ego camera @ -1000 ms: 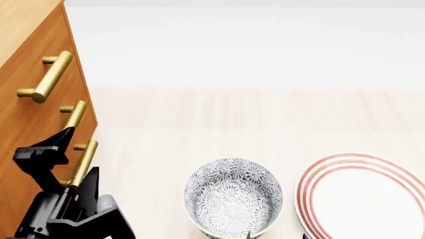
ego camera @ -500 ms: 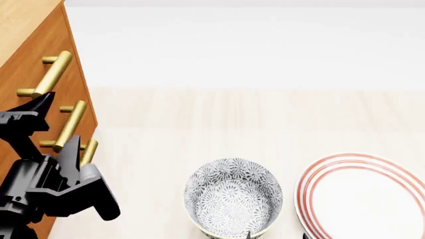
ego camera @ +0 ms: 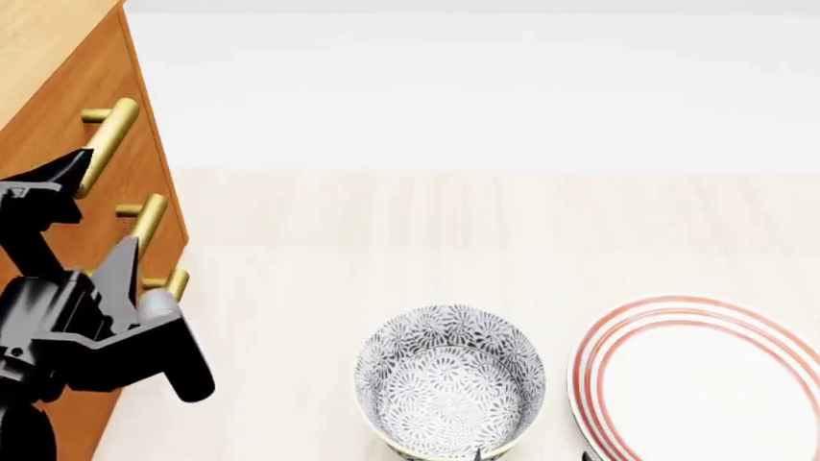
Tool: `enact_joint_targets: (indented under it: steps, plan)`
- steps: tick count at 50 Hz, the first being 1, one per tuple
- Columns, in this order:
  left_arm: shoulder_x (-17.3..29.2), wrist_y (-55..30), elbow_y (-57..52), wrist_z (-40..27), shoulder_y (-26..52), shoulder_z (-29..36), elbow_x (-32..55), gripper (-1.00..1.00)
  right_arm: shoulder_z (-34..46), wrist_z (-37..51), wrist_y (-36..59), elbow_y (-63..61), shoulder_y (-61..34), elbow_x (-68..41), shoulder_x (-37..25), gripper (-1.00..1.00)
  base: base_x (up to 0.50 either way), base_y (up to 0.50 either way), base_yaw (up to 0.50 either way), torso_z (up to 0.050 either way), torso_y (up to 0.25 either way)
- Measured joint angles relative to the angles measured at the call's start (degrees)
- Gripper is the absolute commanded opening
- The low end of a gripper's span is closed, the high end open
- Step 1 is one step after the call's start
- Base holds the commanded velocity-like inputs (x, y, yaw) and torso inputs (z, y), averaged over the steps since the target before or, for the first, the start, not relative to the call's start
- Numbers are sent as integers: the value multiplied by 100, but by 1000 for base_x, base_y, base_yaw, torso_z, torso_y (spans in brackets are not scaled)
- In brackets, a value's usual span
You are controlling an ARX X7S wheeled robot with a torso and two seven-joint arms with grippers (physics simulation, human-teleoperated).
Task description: Open the top drawer of the cabinet.
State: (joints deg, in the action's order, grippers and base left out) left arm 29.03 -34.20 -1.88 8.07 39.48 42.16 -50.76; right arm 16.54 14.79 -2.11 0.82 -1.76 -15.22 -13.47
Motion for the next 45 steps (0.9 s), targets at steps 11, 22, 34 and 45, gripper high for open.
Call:
enact_joint_targets:
  steps: [11,22,34,45]
  plan:
    - [-21,38,211,107,244,-55,109,100,28,14,-19,25,-9,-16,-14,100,0,0,0,0,0]
    - [-110,117,507,138,458,-101,259,100,52,32,-19,29,-19,-38,-33,100,0,0,0,0,0]
    - [-225,198,829,217,648,-144,466,100,78,54,-24,25,-17,-57,-55,100,0,0,0,0,0]
    - [-329,243,1132,272,815,-163,605,100,103,81,-30,26,-24,-71,-71,100,0,0,0,0,0]
